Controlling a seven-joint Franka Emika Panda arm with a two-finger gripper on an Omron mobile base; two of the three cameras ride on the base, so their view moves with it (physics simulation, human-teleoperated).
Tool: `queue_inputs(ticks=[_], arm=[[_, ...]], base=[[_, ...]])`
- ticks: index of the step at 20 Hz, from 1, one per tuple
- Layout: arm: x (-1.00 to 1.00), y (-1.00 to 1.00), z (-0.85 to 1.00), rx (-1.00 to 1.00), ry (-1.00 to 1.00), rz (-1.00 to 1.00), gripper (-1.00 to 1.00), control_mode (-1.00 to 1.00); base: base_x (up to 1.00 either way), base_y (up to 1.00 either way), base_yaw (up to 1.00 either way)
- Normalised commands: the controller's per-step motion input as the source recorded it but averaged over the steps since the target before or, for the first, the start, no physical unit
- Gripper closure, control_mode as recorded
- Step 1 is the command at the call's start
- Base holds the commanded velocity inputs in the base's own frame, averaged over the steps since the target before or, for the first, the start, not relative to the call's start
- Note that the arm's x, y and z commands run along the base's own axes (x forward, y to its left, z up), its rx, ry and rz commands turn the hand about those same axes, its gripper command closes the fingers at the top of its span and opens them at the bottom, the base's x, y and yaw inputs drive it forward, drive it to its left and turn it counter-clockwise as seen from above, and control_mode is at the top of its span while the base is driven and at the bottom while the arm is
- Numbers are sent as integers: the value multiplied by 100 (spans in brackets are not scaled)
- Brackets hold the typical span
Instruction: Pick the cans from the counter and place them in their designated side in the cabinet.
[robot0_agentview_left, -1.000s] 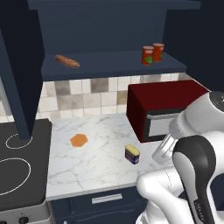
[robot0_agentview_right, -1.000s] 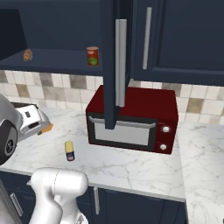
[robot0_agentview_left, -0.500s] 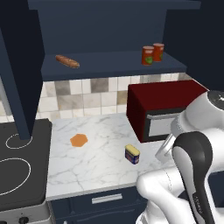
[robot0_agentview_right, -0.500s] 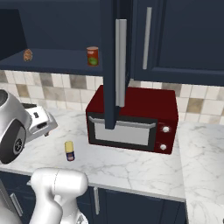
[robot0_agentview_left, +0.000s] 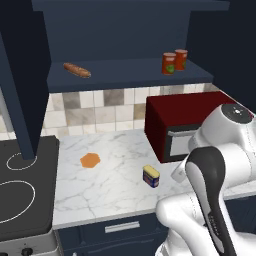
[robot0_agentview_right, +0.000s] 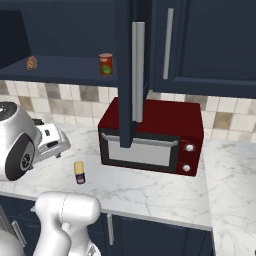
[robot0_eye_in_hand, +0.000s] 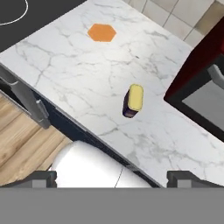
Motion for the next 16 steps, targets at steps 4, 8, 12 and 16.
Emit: queue_inputs(ticks=[4, 8, 12, 16], arm=[[12, 0, -29, 7, 1, -3, -100, -100], [28, 1, -30, 7, 1, 0, -100, -100], [26, 0, -30, 1, -1, 0, -100, -100], [20, 0, -32, 0, -1, 0, -100, -100]], base=[[0, 0, 0], [0, 0, 0], [0, 0, 0], [0, 0, 0]])
